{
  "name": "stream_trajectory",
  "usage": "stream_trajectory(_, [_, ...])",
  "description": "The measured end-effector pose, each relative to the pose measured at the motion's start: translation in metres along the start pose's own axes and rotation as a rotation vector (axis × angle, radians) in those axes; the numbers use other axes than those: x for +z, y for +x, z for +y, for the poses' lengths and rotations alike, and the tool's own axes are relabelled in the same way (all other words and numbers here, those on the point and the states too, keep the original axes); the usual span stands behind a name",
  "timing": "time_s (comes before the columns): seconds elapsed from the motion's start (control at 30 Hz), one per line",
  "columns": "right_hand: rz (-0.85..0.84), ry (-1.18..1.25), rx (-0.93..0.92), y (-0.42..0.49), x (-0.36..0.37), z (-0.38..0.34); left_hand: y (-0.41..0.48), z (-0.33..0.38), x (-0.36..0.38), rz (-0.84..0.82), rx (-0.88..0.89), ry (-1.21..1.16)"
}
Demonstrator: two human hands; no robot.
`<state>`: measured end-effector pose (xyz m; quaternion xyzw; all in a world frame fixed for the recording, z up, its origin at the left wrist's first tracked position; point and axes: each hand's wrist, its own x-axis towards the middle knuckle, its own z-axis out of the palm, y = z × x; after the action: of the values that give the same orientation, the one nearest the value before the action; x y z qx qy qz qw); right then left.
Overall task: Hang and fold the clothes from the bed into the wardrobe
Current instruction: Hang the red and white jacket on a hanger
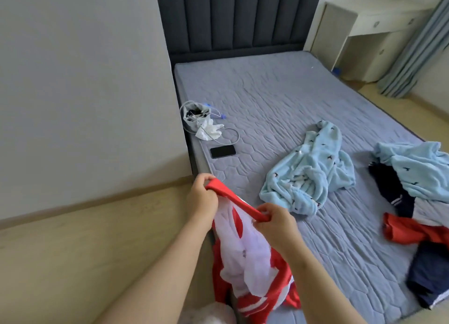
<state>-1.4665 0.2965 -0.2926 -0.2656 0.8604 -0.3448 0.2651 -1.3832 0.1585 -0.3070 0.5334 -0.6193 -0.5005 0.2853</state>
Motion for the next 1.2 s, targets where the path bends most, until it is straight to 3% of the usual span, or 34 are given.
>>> stream_trajectory(0.23, [0.048,-0.152,-0.095,0.008,0.052,-0.046,0.018,0.017,-0.133,0.445,-0.069,-0.356])
stream_trajectory(0.37, [-0.015,0.018,-0.206,0.007,0.096,-0.104,0.013,0.007,-0.222,0.637,-0.087,-0.411])
stream_trajectory(0.57, [-0.366,0.514,-0.220,-0.025,0.176,-0.208,-0.023,-0.024,-0.356,0.846,-0.077,-0.366])
stream_trajectory(0.73, [-0.684,0.302,-0.515,-0.089,0.248,-0.277,-0.056,-0.047,-0.462,1.062,-0.028,-0.261])
stream_trajectory(0.83, [-0.697,0.169,-0.583,-0.129,0.297,-0.306,-0.073,-0.059,-0.517,1.130,-0.007,-0.187])
stream_trajectory(1.07, [-0.822,0.419,-0.457,-0.212,0.407,-0.364,-0.125,-0.101,-0.627,1.180,-0.043,-0.090])
stream_trajectory(1.2, [-0.920,0.377,-0.611,-0.264,0.452,-0.393,-0.161,-0.126,-0.678,1.325,-0.145,-0.032])
